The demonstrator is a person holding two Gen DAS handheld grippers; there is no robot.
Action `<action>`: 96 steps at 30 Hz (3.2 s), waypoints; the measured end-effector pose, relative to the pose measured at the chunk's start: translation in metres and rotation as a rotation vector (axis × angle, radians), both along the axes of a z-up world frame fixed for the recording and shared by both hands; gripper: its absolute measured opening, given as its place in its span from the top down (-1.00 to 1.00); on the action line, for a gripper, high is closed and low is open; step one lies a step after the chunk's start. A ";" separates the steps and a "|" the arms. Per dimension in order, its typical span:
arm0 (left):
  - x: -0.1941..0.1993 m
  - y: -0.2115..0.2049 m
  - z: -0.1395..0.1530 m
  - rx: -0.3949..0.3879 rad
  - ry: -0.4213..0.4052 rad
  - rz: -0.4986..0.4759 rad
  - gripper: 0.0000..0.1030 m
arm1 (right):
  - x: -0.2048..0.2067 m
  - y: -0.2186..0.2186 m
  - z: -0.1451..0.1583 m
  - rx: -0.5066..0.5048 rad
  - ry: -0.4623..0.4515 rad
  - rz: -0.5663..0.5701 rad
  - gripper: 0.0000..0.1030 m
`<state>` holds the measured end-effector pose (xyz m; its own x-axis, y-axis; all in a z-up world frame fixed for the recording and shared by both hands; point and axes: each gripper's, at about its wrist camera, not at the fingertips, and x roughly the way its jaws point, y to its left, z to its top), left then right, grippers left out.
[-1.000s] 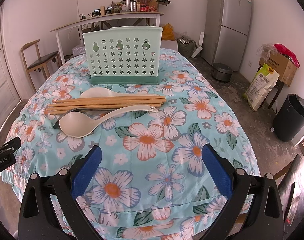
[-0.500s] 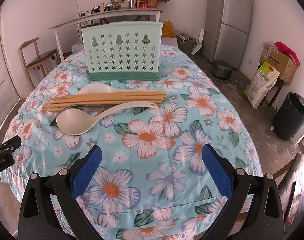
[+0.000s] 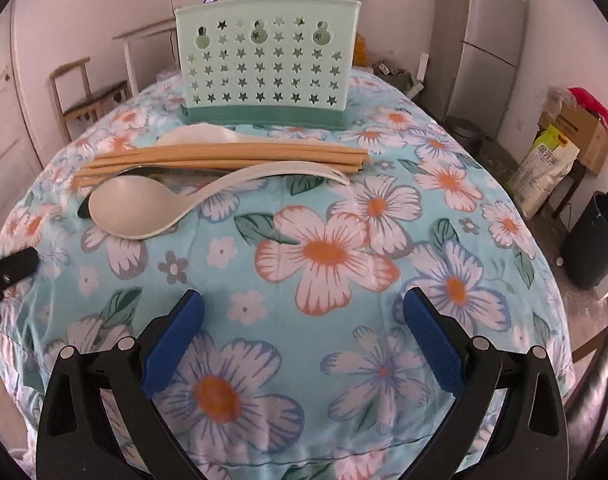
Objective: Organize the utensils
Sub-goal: 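Reach the left gripper to the metal spoon beside the chopsticks and close, then lift the metal spoon with the left gripper while the right gripper grasps the white ladle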
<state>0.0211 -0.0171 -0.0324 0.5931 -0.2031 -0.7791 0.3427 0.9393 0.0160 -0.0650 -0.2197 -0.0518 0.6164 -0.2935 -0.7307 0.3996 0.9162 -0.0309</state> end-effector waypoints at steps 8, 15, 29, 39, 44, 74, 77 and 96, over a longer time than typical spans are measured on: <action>-0.002 -0.006 -0.003 -0.063 -0.040 -0.085 -0.86 | -0.009 -0.002 -0.003 0.027 -0.045 -0.012 -0.89; -0.023 -0.038 0.011 0.063 -0.269 -0.254 -0.45 | -0.012 -0.006 -0.004 0.056 -0.065 0.009 -0.90; -0.005 -0.085 -0.013 0.229 -0.243 -0.422 0.52 | -0.012 -0.010 -0.005 0.057 -0.077 0.067 -0.90; -0.003 -0.090 -0.011 0.177 -0.267 -0.411 0.91 | -0.010 -0.013 -0.005 0.056 -0.081 0.108 -0.90; -0.014 -0.077 0.001 0.175 -0.263 -0.416 0.93 | -0.010 -0.014 -0.005 0.057 -0.086 0.115 -0.90; -0.009 0.022 0.067 -0.425 -0.191 -0.273 0.96 | -0.016 0.063 0.041 -0.157 -0.139 0.435 -0.89; -0.008 0.032 0.074 -0.455 -0.205 -0.253 0.96 | -0.007 0.078 0.037 -0.167 -0.104 0.480 -0.87; 0.026 0.078 0.077 -0.561 -0.226 -0.152 0.96 | -0.006 0.055 0.065 -0.145 -0.035 0.458 -0.52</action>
<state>0.0473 0.0613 0.0448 0.6633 -0.6400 -0.3879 0.5188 0.7668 -0.3780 -0.0707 -0.1647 0.0134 0.7295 -0.0835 -0.6788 -0.0405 0.9855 -0.1647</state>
